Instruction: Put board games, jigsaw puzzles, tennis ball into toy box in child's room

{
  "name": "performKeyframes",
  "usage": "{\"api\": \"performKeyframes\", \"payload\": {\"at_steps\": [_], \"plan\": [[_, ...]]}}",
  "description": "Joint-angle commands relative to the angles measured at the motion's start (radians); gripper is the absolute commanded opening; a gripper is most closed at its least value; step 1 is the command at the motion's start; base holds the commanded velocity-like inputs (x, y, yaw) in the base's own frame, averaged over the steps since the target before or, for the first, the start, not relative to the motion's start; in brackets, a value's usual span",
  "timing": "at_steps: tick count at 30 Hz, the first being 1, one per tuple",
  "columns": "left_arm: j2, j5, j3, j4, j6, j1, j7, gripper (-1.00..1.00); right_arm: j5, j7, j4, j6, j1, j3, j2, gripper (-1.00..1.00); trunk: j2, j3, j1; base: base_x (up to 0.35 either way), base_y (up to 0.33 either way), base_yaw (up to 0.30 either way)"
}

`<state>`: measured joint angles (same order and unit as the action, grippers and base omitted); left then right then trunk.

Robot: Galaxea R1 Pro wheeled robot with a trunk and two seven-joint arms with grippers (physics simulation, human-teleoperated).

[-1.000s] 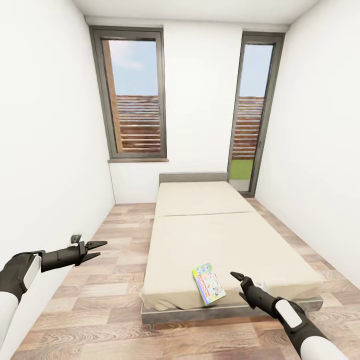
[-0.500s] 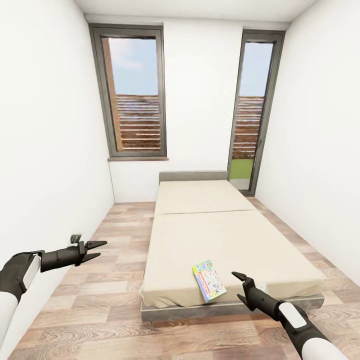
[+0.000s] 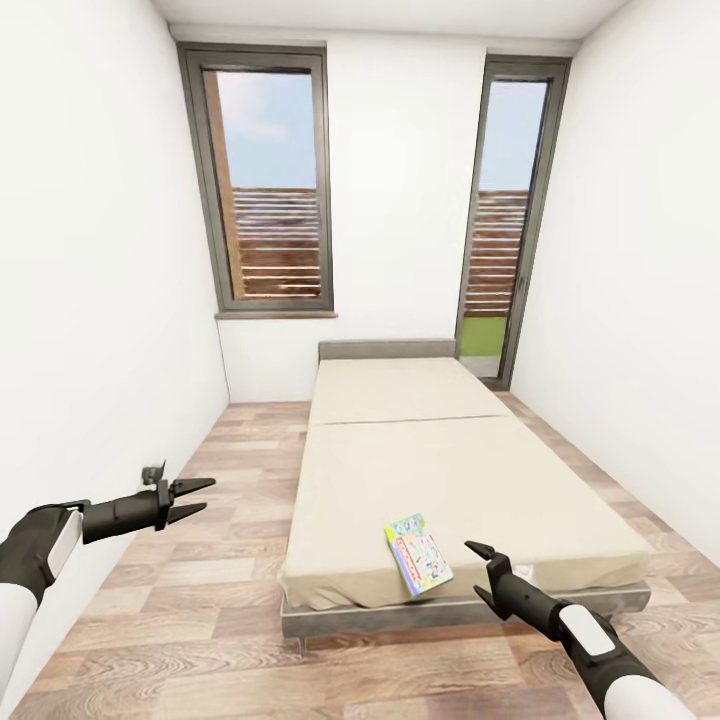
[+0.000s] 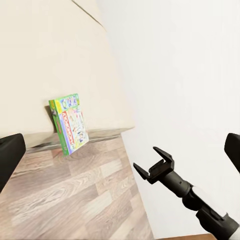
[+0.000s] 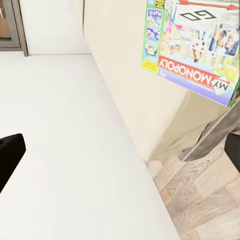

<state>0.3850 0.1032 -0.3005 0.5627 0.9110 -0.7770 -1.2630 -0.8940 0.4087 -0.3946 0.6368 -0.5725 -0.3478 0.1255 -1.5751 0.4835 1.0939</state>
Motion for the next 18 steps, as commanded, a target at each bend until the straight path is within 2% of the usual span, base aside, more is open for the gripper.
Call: {"api": "performKeyframes", "payload": {"at_steps": [1,12,18], "plan": [[0.000,0.002,-0.001,0.000,0.008,-0.001,-0.002,1.00,0.000,0.001,0.000,0.008,-0.001,-0.007,0.000,1.00,-0.008,0.004,0.004,0.000,0.000,0.000],[0.000,0.003,-0.002,0.000,0.008,-0.001,-0.005,1.00,0.001,-0.004,0.000,0.001,-0.003,-0.018,0.001,1.00,-0.085,0.039,0.046,0.000,0.000,0.000],[0.002,0.003,-0.002,0.000,0.008,-0.001,-0.006,1.00,0.001,-0.012,0.007,-0.002,-0.003,-0.066,0.005,1.00,-0.127,0.058,0.069,0.000,0.000,0.000]]}}
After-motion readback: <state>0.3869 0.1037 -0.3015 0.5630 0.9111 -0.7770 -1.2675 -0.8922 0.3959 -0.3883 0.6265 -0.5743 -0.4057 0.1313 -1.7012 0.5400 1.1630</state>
